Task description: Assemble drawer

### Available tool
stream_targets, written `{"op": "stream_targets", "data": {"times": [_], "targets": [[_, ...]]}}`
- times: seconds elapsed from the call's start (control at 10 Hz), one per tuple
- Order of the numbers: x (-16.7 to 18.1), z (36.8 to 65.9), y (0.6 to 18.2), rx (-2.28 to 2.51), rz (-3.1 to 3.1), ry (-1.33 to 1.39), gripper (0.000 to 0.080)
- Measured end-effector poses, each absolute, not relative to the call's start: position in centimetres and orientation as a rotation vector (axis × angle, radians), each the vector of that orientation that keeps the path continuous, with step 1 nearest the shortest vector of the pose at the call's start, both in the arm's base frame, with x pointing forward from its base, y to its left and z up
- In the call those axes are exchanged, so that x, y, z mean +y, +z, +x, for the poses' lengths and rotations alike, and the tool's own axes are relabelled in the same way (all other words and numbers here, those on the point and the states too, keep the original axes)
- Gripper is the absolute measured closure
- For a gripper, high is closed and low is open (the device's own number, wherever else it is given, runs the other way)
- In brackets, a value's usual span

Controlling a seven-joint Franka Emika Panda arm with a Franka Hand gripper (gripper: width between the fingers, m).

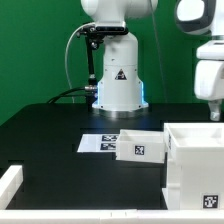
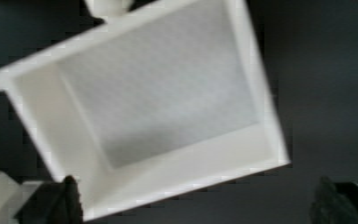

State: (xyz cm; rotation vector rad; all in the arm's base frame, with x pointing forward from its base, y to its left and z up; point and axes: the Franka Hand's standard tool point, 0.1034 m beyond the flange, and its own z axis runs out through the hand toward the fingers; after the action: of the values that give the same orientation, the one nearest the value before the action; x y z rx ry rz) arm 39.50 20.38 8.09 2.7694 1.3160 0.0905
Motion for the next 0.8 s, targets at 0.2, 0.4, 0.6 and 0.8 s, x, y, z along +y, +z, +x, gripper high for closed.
{"op": "stream_targets", "data": {"times": [0.2,0.4,0.6,0.8], "targets": [[20.1,39.6,8.1,1.45,2.696,0.084,0.015],[20.0,39.5,7.8,1.475,2.687,0.1,0.015],[20.0,38.0,5.6,1.541,2.673,0.157,0.015],[20.0,38.4,5.0,1.624,2.629,0.309,0.015]]}}
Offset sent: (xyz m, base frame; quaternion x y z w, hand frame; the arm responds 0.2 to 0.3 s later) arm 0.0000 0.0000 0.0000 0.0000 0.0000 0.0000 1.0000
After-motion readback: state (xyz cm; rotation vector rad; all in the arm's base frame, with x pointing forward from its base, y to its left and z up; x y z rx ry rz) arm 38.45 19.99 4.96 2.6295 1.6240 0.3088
